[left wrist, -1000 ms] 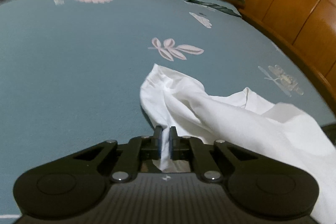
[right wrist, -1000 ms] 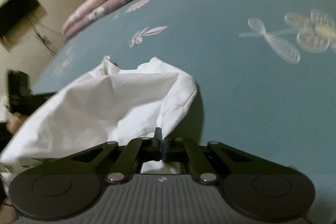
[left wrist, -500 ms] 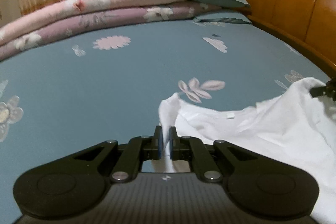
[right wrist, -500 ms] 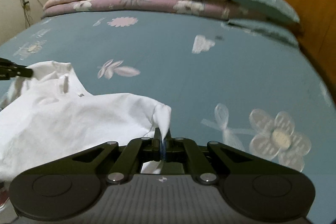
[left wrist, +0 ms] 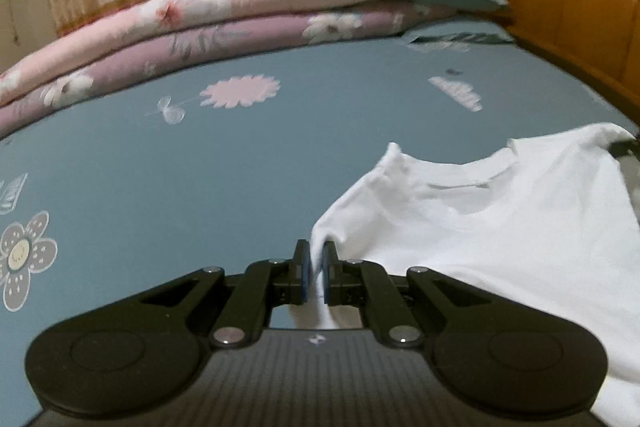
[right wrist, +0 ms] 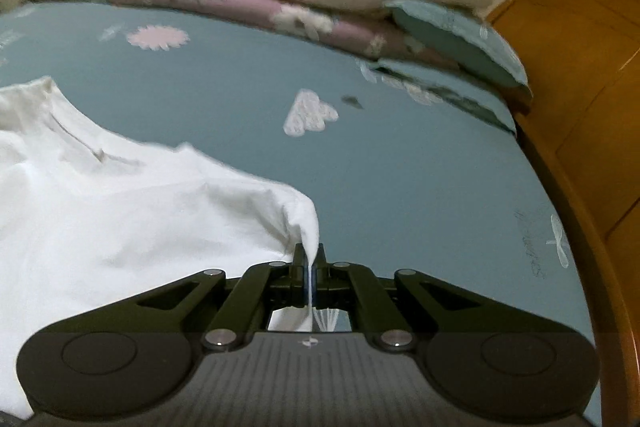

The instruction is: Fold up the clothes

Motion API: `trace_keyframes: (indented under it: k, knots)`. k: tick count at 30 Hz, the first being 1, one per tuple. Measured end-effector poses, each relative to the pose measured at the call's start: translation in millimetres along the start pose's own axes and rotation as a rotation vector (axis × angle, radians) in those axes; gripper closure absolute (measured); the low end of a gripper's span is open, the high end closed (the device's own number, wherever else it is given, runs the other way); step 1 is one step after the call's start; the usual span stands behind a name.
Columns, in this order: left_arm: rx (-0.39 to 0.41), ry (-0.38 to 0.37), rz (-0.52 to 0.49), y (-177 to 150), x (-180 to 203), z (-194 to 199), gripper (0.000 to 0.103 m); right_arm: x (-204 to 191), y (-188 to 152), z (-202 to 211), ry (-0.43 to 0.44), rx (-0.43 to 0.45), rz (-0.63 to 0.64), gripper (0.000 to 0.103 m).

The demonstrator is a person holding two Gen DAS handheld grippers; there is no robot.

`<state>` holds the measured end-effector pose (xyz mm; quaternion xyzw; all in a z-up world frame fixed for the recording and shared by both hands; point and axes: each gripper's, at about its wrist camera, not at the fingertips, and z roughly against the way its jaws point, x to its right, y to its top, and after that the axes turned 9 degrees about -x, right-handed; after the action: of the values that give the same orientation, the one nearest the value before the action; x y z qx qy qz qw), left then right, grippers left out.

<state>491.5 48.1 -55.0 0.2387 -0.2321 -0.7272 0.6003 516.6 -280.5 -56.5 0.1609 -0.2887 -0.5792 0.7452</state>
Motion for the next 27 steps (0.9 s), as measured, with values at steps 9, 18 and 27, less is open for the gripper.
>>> trace_keyframes:
  k: [9,18,27]
  knots:
    - [-0.107,0.006,0.024,-11.0,-1.1,-46.4,0.097,-0.6,-21.8,-37.6,0.078,-0.099,-0.069,0.092]
    - [-0.110,-0.014,0.041,-21.6,-5.5,-2.7,0.093,10.9,-38.5,10.4,0.166,-0.066,-0.138,0.083]
    - [-0.161,-0.075,0.061,-62.6,8.5,63.1,0.086,-5.7,-75.4,91.7,0.303,-0.049,-0.182,0.070]
